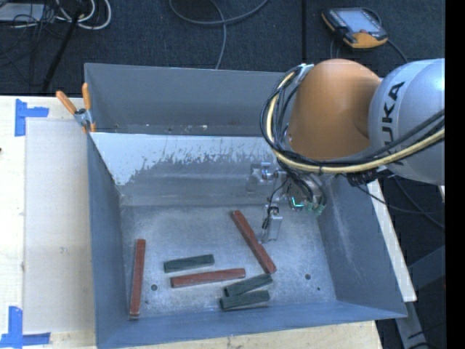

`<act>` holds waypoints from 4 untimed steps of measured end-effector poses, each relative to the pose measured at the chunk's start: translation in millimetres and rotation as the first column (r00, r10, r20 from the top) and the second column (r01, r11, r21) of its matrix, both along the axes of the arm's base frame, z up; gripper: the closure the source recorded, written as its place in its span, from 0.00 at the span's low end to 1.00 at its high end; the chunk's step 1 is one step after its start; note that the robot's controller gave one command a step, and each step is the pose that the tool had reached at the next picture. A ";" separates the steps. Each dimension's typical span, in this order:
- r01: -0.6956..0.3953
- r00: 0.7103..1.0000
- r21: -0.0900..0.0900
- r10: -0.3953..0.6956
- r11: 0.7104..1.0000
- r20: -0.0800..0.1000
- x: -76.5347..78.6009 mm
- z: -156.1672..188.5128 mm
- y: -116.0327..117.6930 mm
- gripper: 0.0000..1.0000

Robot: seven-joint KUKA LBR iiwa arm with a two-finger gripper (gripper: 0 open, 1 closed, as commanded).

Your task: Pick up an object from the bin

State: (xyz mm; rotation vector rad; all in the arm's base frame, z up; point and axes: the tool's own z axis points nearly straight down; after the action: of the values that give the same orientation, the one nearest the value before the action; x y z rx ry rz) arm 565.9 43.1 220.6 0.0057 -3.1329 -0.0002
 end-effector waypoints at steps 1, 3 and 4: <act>0.001 1.000 0.000 -0.001 1.000 0.007 1.4 4.5 -0.2 0.00; -0.093 0.996 0.000 0.093 0.996 0.011 -50.5 -78.0 -10.9 0.00; -0.084 0.996 -0.002 0.084 0.996 0.005 -55.8 -120.3 27.7 0.00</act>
Offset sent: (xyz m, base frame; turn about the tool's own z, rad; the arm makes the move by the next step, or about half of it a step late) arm -0.0647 -0.0073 -0.1080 -0.3634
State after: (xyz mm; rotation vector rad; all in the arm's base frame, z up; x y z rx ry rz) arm 510.2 70.8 100.3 0.1382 -3.1349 0.0030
